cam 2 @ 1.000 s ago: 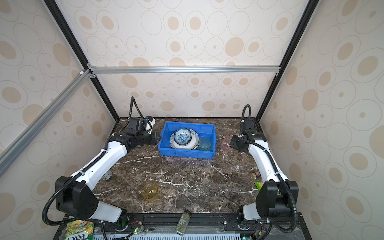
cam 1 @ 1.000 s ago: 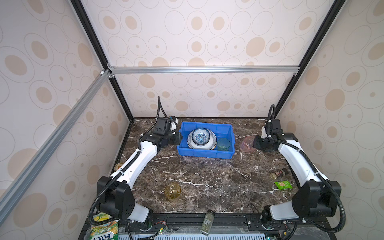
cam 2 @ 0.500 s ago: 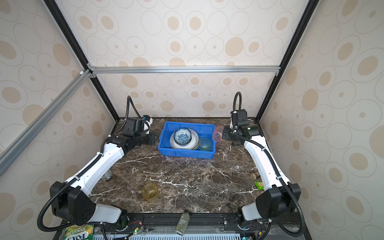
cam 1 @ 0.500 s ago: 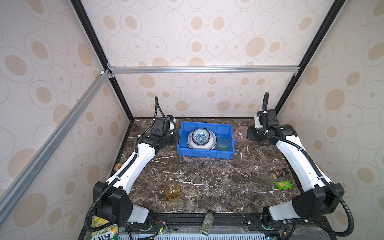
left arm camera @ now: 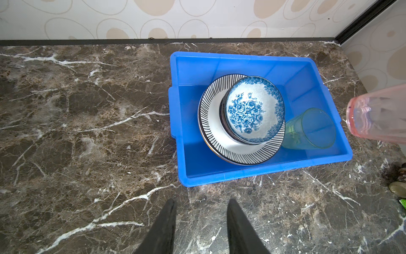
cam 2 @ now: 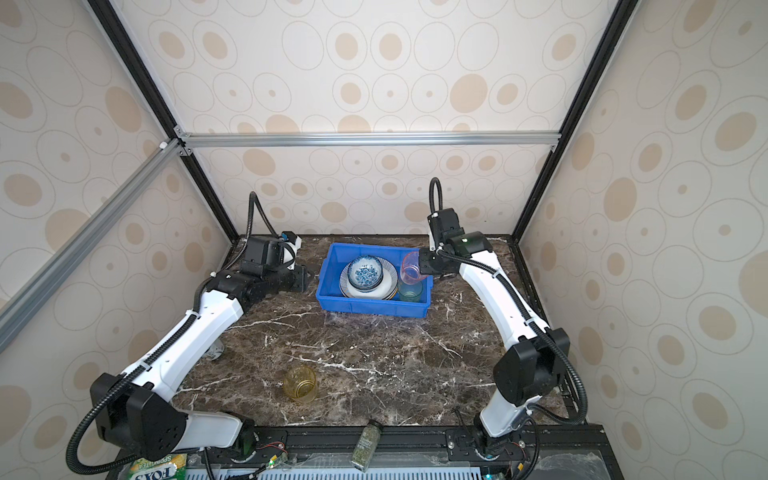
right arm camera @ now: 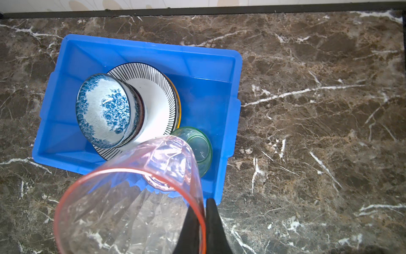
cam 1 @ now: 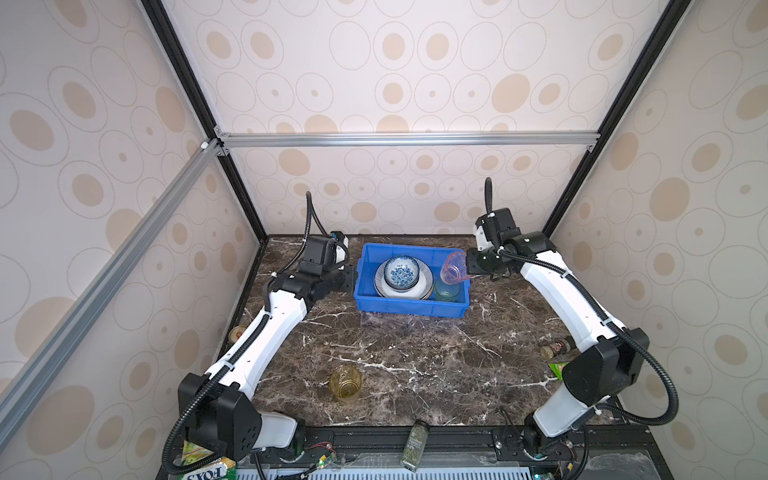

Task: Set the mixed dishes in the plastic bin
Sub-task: 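Carry the pink glass with the right gripper over the bin, then lower the pink glass onto the green glass in the bin with the right gripper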

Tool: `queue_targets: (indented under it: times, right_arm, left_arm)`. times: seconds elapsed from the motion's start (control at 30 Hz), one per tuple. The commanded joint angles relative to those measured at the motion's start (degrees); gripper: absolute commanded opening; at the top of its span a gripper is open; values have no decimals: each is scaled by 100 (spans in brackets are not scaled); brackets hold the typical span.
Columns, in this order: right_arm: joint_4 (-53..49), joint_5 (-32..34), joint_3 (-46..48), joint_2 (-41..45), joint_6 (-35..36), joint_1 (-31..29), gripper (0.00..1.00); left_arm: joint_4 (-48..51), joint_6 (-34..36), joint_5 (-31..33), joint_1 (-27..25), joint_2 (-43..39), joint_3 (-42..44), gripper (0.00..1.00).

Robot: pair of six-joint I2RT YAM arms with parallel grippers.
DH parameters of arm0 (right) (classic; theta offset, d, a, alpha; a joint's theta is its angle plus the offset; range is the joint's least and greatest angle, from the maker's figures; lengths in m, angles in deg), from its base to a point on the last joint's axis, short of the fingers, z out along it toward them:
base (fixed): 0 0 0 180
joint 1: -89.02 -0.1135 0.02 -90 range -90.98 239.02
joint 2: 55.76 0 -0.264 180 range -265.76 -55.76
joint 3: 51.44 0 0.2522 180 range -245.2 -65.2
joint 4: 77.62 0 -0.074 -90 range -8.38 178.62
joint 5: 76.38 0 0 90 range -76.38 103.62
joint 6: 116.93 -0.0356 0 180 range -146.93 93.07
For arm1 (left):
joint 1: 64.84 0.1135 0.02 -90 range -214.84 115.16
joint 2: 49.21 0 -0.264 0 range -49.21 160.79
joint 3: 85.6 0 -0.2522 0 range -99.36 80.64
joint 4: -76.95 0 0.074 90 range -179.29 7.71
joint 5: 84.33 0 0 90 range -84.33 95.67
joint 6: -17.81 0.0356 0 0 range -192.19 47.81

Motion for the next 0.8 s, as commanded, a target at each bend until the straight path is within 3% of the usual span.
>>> queue_targets:
  times: [0.0, 0.77]
  right_arm:
    - [-301, 123, -275, -182, 238, -92, 0]
    - [-800, 412, -868, -1019, 659, -226, 0]
  left_arm:
    - [88, 63, 45, -24, -78, -30, 39]
    - [129, 76, -24, -24, 44, -153, 40]
